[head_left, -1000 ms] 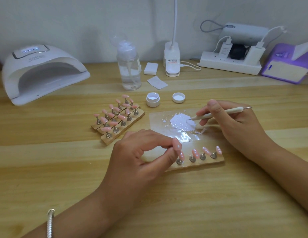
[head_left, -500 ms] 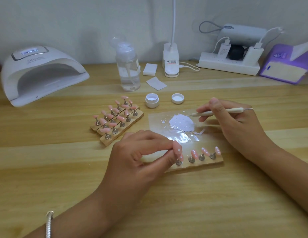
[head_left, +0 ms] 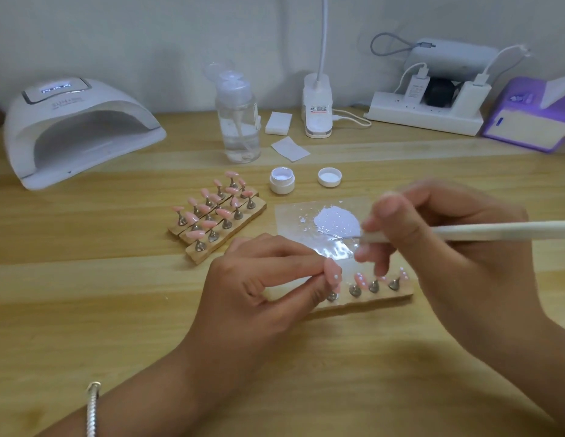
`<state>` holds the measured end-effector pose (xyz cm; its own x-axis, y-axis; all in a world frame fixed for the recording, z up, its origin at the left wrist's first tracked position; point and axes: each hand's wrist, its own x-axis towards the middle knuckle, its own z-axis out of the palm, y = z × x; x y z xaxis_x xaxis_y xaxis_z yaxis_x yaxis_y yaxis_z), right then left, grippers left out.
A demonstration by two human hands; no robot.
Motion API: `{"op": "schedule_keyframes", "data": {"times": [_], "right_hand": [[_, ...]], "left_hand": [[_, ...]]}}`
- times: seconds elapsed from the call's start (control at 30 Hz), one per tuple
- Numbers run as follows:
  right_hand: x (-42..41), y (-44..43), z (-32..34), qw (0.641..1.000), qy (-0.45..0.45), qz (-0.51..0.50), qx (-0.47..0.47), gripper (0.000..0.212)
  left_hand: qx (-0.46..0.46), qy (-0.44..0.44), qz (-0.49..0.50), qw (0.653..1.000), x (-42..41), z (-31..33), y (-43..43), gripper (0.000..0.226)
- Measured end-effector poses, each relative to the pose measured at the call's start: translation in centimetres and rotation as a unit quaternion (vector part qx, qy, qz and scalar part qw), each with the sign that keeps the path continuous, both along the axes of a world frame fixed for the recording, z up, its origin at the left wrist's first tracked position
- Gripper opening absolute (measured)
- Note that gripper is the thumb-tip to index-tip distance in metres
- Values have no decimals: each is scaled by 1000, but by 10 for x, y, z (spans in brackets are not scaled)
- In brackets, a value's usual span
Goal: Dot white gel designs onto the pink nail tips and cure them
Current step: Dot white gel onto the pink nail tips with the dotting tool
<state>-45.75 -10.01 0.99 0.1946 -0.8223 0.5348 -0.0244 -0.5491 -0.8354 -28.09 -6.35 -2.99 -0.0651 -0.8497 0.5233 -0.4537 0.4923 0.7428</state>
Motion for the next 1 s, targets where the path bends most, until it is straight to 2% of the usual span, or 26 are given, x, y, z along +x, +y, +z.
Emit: {"op": "schedule_keyframes", "data": {"times": [0.27, 1.0], "right_hand": [[7, 6, -10, 998, -18, 27, 61, 32], [11, 5, -16, 998, -11, 42, 46, 34]], "left_hand": [[-4, -25, 1, 1000, -1, 2, 2, 6], [12, -22, -23, 999, 0, 2, 1, 7]]}}
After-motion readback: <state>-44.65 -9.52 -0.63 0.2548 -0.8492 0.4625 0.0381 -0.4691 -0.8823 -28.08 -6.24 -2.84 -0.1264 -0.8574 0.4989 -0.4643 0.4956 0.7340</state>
